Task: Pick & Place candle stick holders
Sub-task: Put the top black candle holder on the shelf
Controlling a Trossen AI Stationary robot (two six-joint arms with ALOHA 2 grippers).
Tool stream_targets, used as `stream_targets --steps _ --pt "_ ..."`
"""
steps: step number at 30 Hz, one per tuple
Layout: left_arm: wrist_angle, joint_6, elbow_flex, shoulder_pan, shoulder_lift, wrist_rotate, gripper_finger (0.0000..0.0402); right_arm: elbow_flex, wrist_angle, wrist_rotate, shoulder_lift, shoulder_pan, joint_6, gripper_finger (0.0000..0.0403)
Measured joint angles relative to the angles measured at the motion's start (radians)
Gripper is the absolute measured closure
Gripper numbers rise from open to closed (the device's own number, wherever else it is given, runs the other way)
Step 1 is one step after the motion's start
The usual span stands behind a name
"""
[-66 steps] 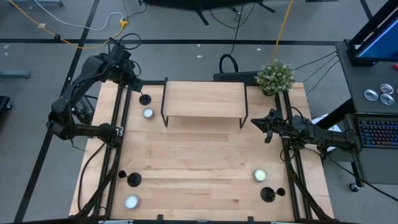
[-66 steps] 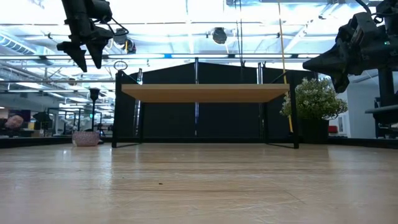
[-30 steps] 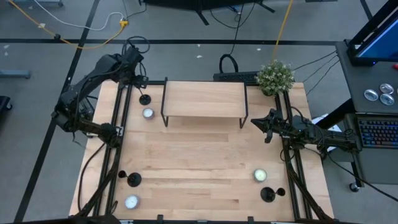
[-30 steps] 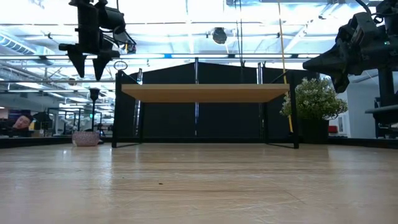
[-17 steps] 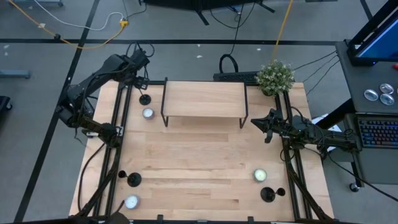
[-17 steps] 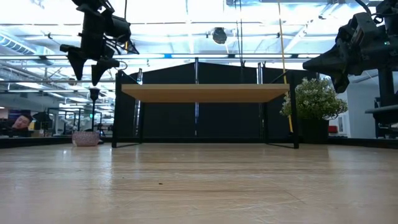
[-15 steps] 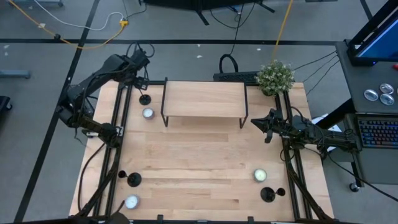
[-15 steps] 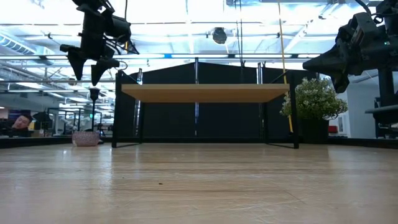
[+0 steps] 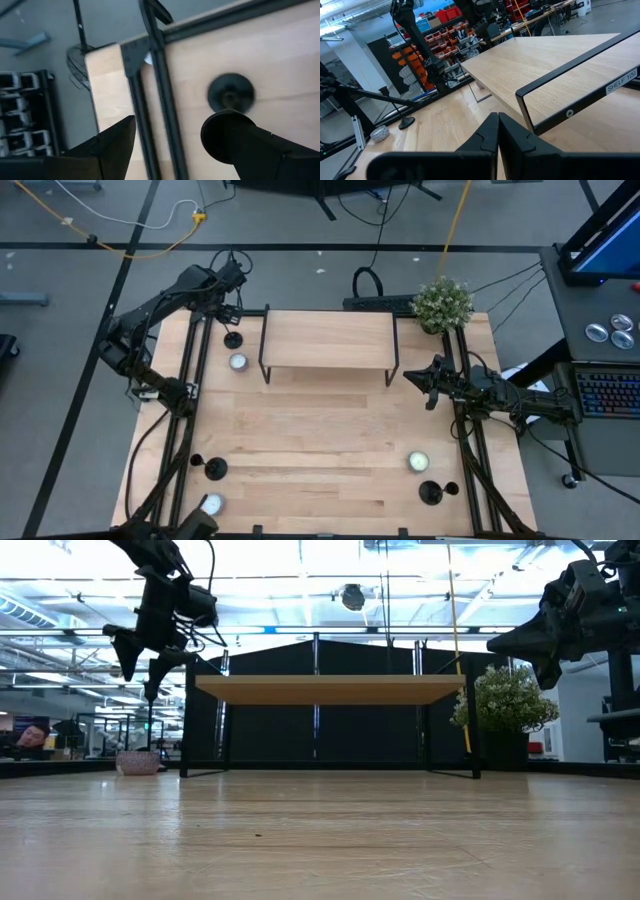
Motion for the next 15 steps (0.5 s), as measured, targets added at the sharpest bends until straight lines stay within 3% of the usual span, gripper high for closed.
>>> stream_targets --steps 4,7,15 --pt "0.001 0.012 0.004 0.018 0.024 0.016 0.0112 0.0 0.0 0.0 0.0 0.0 0.0 0.0403" --pt "0.001 0.023 0.003 0.019 0.027 0.032 0.0142 0.0 0.0 0.0 0.0 0.0 0.0 0.0403" --pt "0.016 0.055 -0.001 0.019 0.03 0.048 0.0322 0.0 0.0 0.0 0.0 0.0 -0.001 0.0403"
